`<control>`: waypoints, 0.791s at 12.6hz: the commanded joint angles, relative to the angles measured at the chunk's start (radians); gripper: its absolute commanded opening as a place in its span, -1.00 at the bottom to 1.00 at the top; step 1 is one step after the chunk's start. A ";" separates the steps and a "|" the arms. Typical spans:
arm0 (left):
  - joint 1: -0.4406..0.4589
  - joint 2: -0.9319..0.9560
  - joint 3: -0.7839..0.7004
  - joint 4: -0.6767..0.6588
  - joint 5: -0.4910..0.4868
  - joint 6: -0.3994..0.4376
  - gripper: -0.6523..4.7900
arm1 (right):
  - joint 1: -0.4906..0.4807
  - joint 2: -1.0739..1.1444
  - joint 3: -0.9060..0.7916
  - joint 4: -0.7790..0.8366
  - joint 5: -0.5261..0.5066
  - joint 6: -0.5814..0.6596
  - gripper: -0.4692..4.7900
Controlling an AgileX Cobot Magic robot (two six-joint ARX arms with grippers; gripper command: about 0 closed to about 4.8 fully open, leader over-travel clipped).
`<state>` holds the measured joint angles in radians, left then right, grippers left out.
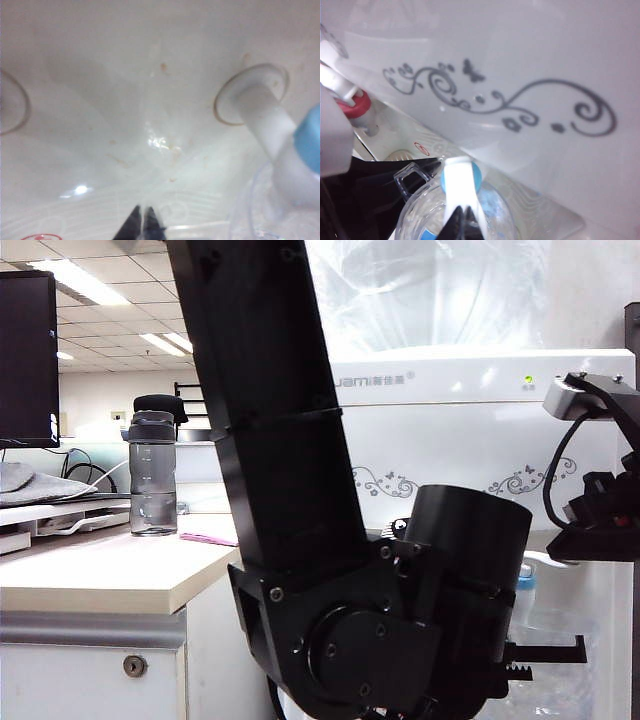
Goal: Pick up the plastic mug from the left desk, go to the cold water outlet of the water dispenser, press the vertical switch to get some water, then put the mug back on the desk.
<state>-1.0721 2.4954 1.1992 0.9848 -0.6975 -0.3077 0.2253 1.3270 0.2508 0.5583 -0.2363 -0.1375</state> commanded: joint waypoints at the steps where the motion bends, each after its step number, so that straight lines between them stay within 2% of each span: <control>1: -0.002 -0.007 0.007 0.042 -0.006 -0.006 -0.78 | 0.001 0.009 -0.009 -0.095 0.002 -0.001 -0.83; 10: -0.002 -0.007 0.007 0.042 -0.006 -0.006 -0.78 | 0.001 0.009 -0.009 -0.107 0.002 -0.001 -0.83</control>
<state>-1.0721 2.4954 1.1995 0.9836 -0.6975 -0.3077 0.2253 1.3266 0.2512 0.5407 -0.2371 -0.1371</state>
